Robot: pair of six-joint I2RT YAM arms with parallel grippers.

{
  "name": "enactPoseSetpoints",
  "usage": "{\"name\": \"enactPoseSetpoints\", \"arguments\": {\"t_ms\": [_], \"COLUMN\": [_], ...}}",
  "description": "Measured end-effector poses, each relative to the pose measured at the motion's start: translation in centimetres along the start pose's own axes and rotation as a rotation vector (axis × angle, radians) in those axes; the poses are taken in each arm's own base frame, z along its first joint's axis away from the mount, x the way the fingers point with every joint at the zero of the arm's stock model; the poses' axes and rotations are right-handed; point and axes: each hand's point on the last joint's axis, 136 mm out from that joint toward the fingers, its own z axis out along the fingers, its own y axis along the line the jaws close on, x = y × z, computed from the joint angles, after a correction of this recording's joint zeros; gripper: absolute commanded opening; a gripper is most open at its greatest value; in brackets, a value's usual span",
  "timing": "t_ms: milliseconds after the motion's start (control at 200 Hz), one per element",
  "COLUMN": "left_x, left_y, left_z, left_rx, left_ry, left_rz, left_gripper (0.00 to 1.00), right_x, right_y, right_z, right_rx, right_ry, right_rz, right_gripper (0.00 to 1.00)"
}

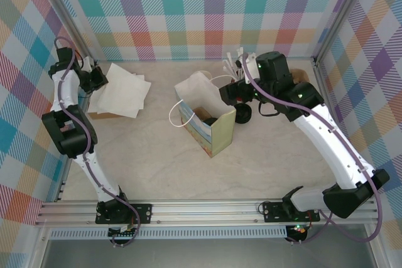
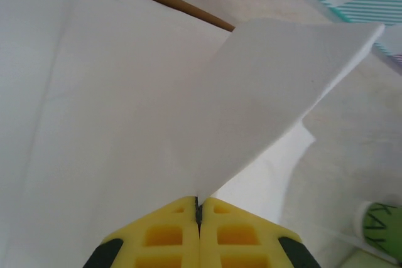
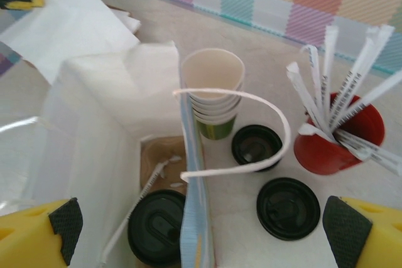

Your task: Pack the takeout coffee

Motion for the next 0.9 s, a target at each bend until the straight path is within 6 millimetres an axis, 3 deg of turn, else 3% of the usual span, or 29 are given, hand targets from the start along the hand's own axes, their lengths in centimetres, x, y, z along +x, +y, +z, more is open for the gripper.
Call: {"name": "enactPoseSetpoints", "arguments": {"t_ms": [205,330,435,610,900], "left_x": [1.1,3.4,5.3,6.7,8.8], "left_y": [-2.7,-6.2,-9.3,-15.3,-25.1], "left_z": [0.8,1.7,1.2,-2.7,-10.7], "left_rx": [0.056,0.091,0.126,0.199,0.359], "left_ry": [0.015,0.051,0.065,0.008,-0.097], "left_rz": [0.01,0.049,0.079,0.164,0.301], "left_gripper": [0.0,0.0,0.0,0.0,0.0], "right_x": [-1.1,-1.5,-1.0,-1.0,-4.5], "right_y": [1.5,2.3,3.0,4.3,8.6], "right_z": [-0.1,0.2,1.0,1.6,0.6], "right_rx": [-0.084,-0.133,-0.181,-0.258,-0.373], "right_ry": [-0.046,-0.071,-0.078,-0.116,-0.324], "right_rz": [-0.008,-0.015,-0.021,-0.051,-0.295], "right_gripper": [1.0,1.0,1.0,1.0,1.0]}}
